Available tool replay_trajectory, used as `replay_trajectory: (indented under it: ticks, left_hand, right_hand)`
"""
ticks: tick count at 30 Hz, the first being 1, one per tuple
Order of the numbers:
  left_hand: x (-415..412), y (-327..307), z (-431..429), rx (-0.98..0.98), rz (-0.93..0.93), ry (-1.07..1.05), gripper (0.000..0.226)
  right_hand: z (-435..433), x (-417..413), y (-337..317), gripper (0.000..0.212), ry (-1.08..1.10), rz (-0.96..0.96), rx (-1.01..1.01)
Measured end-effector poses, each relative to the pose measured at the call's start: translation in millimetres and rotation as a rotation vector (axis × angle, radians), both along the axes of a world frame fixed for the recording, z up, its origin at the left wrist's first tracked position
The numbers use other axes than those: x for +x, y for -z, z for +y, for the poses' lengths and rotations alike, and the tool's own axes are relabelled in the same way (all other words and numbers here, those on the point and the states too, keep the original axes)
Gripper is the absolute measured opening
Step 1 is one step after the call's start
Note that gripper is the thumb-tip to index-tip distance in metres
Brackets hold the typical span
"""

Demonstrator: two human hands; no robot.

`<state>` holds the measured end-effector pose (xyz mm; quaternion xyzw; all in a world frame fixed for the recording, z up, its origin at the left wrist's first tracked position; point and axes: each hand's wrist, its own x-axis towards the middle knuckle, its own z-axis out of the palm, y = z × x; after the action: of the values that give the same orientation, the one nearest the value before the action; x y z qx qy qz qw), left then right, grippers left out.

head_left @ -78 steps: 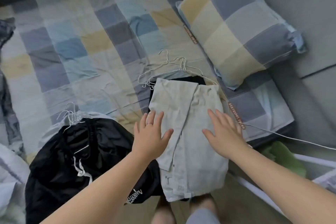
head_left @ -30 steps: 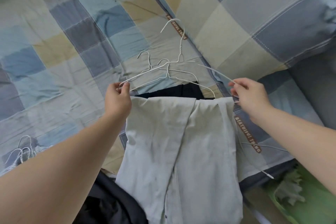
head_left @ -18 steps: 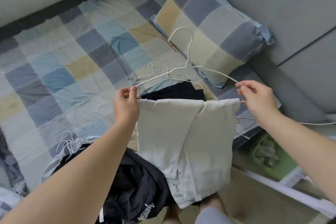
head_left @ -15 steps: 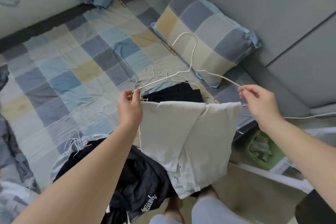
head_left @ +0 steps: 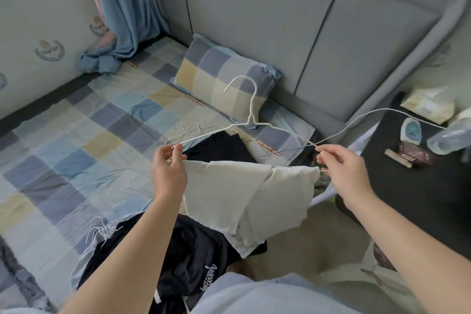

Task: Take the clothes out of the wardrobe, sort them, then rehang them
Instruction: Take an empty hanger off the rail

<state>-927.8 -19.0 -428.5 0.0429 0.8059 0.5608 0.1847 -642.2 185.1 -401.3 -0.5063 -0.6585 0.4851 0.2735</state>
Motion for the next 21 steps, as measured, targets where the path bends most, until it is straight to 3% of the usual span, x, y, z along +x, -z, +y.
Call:
replay_trajectory:
  ticks: [4, 10, 21]
  left_hand:
    - [39, -18, -18, 0.035, 0.038, 0.028, 0.026]
    - [113, -50, -49, 0.108, 0.124, 0.099, 0.01]
    - [279, -108, -58, 0.161, 0.223, 0.379, 0.01]
  right_hand:
    - [-35, 49, -13, 0.031, 0.027, 0.035, 0.05]
    - [-86, 141, -41, 0.031, 0.046, 0.084, 0.114]
    - [-166, 347, -110, 0.022, 0.148, -0.042, 0.285]
